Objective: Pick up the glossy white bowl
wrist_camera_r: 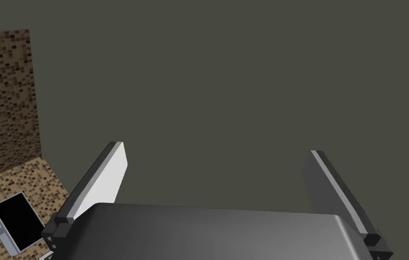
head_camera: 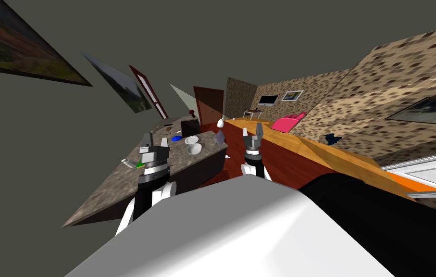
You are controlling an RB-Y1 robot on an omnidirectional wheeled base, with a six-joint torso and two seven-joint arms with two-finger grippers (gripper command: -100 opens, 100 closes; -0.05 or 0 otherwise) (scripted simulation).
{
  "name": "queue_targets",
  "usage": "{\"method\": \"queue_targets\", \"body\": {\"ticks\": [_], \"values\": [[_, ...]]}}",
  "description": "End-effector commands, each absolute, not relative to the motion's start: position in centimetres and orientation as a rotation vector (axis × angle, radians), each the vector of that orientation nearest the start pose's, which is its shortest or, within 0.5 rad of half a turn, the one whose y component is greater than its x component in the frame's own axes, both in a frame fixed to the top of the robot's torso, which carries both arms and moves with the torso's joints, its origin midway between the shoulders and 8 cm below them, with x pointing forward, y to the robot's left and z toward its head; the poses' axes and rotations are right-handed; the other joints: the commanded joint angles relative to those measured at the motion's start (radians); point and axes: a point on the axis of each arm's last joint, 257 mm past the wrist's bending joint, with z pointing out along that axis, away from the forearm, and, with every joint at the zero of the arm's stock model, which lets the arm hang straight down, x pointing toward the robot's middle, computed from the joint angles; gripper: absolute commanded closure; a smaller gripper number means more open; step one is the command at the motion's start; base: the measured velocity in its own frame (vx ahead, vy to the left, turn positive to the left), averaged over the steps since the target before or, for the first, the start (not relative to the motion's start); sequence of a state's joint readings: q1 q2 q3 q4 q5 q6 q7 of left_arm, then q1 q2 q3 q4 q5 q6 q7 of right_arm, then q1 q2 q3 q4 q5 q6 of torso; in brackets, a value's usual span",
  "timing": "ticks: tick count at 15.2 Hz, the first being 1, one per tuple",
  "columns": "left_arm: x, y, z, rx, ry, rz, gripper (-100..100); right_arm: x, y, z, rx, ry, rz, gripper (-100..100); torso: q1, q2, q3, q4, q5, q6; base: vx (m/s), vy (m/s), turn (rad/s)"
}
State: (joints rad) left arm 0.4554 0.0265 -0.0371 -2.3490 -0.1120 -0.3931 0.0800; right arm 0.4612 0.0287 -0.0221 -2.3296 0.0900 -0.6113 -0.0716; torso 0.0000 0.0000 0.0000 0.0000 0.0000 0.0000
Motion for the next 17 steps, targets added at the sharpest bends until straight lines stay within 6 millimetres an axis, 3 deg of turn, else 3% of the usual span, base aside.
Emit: {"method": "queue_targets", "body": {"ticks": [1,8,10,12,17], "values": [[35.6,24.7,4.3,-0.606,0.705,-1.352,-100,31.4,-26.5,7.6,0.482,0.494,1.344,0,0.0,0.0,0.0,0.0,0.0,0.0,0.002,-0.008,-0.01],[37.8,25.7,0.8,-0.693,0.851,-1.35,-100,31.4,-26.5,7.6,0.482,0.494,1.344,0,-0.004,-0.001,-0.001,0.0,-0.001,0.0,0.01,-0.047,-0.033],[38.8,26.6,-1.1,-0.754,0.914,-1.347,-100,31.4,-26.5,7.6,0.482,0.494,1.344,0,-0.004,-0.001,-0.001,0.0,-0.001,0.0,0.015,-0.064,-0.047],[39.0,26.7,-1.4,-0.767,0.923,-1.341,-100,31.4,-26.5,7.6,0.482,0.494,1.344,0,-0.005,-0.001,-0.001,0.0,-0.001,0.0,0.019,-0.063,-0.019],[40.4,28.7,-5.1,-0.896,1.024,-1.321,-100,31.4,-26.5,7.6,0.482,0.494,1.344,0,-0.004,-0.001,-0.001,0.0,-0.001,0.0,0.016,-0.05,-0.039]]}}
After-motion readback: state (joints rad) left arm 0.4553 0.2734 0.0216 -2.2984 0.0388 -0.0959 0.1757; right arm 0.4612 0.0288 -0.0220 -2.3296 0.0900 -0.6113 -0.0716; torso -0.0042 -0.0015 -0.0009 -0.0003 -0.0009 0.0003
